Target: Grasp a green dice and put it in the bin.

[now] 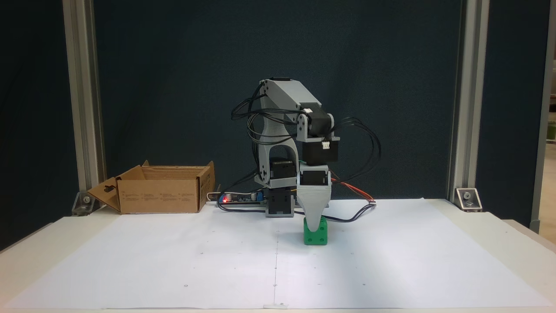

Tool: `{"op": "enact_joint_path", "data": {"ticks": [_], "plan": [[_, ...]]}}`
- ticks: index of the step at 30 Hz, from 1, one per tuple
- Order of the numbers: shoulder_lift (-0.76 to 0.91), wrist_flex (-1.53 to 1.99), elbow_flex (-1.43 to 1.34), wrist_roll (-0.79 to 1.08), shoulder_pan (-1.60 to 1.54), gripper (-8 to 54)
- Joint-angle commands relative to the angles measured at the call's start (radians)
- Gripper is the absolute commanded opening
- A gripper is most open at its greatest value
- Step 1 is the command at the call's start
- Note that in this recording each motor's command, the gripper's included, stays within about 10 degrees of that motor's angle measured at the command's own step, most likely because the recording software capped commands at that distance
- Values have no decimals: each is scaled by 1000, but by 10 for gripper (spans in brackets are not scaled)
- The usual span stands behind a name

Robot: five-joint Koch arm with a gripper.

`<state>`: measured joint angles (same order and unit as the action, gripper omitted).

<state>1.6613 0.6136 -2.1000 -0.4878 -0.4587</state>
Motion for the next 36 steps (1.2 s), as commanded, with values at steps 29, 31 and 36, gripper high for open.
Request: {"op": "enact_joint_path", "data": {"ticks": [29, 31, 36], "plan": [[-120, -52, 20, -60, 31, 396], [-120, -52, 20, -60, 34, 395], [-120, -49, 20, -60, 34, 294]]}}
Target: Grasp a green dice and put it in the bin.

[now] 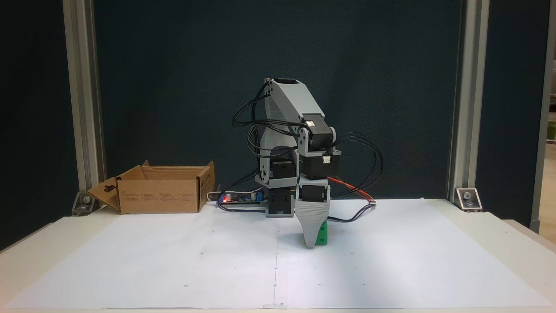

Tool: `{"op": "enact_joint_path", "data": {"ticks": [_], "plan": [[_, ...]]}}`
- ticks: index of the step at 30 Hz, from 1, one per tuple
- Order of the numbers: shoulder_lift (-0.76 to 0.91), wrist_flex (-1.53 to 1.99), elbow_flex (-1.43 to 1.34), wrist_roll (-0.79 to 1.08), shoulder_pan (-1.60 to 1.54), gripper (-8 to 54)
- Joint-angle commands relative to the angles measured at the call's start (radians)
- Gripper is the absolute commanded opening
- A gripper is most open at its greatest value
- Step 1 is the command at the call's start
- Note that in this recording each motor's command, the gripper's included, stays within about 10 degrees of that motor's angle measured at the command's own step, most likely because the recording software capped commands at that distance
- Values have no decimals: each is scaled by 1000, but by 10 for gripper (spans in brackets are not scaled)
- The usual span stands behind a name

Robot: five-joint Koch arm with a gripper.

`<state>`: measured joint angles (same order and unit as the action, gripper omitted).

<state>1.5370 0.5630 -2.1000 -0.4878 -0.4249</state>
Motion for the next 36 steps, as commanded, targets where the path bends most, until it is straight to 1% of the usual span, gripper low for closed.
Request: {"op": "enact_joint_path", "data": {"ticks": [1, 3, 5, 10, 13, 15, 17, 18, 22, 26, 30, 36], "plan": [[5, 2, 20, -60, 2, 266], [5, 3, 18, -61, 2, 181], [9, 3, 15, -67, 9, 118], [57, 9, 14, -69, 38, 114], [152, 40, 41, -69, 81, 114], [213, 163, 129, -67, 112, 114], [316, 310, 265, -66, 132, 114], [330, 356, 319, -66, 143, 114], [331, 589, 593, -61, 255, 114], [330, 781, 841, 41, 462, 114], [319, 770, 893, 160, 666, 114], [216, 577, 893, 333, 1071, 114]]}}
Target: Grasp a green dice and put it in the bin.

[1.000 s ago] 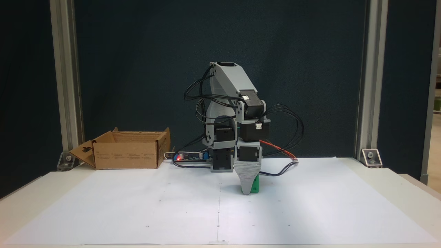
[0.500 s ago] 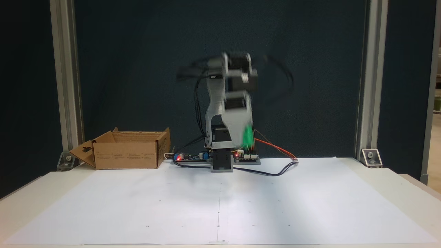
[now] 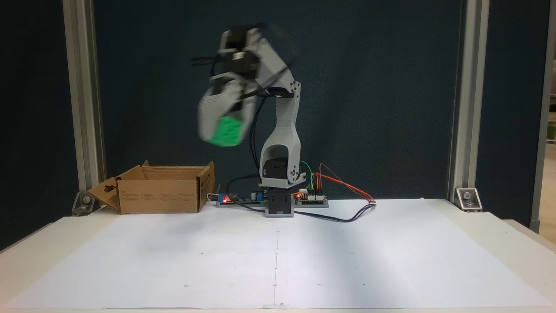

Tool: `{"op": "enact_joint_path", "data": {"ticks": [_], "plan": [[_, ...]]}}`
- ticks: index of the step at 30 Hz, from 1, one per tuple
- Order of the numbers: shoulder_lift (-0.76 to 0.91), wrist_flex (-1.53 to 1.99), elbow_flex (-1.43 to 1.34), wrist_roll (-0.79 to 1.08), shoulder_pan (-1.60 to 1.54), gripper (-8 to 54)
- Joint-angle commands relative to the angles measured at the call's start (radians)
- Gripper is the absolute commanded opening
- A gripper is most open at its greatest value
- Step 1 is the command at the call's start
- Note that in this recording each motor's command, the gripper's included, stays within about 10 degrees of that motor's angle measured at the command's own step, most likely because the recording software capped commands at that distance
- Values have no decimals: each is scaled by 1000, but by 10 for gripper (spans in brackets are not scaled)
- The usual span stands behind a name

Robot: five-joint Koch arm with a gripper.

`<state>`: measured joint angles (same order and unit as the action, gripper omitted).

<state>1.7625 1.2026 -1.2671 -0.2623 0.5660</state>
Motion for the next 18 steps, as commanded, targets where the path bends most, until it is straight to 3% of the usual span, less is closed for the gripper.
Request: {"op": "enact_joint_path", "data": {"ticks": [1, 7, 18], "plan": [[-29, -78, 60, 132, 137, 114], [-107, -104, 63, 348, 502, 114], [-272, -133, 118, 572, 1019, 114]]}}
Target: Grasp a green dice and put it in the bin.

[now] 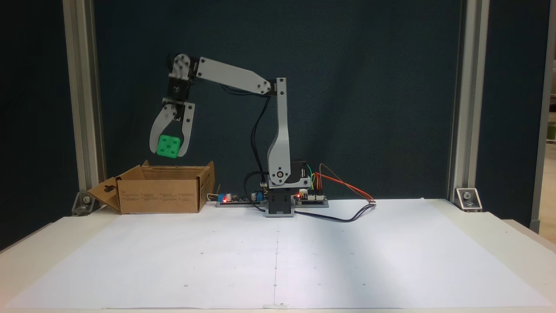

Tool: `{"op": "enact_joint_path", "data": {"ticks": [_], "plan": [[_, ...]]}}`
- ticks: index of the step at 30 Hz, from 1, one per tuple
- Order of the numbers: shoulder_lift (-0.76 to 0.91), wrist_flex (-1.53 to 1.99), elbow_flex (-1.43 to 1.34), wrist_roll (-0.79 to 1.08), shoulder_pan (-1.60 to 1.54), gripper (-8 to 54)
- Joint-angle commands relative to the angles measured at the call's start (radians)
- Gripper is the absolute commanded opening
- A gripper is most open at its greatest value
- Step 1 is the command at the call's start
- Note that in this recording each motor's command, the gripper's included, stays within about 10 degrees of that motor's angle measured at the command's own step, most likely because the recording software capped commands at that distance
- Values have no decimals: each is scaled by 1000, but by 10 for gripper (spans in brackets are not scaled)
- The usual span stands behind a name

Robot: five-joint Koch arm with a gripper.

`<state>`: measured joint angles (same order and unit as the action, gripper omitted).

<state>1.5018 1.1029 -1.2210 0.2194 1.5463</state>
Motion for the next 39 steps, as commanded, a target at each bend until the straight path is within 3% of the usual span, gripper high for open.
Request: {"op": "enact_joint_path", "data": {"ticks": [1, 10, 16, 17, 19, 20, 22, 23, 29, 36, 39], "plan": [[-32, -46, 72, 110, 69, 114], [-259, -258, 72, 225, 218, 114], [-299, -308, 72, 275, 273, 114], [-302, -296, 71, 273, 276, 148], [-302, -267, 71, 267, 296, 319], [-302, -249, 71, 253, 301, 340], [-302, -245, 71, 199, 302, 422], [-302, -261, 72, 166, 302, 433], [-144, -313, 95, -110, 178, 433], [12, -319, 97, -408, -283, 434], [60, -324, 95, -437, -498, 435]]}}
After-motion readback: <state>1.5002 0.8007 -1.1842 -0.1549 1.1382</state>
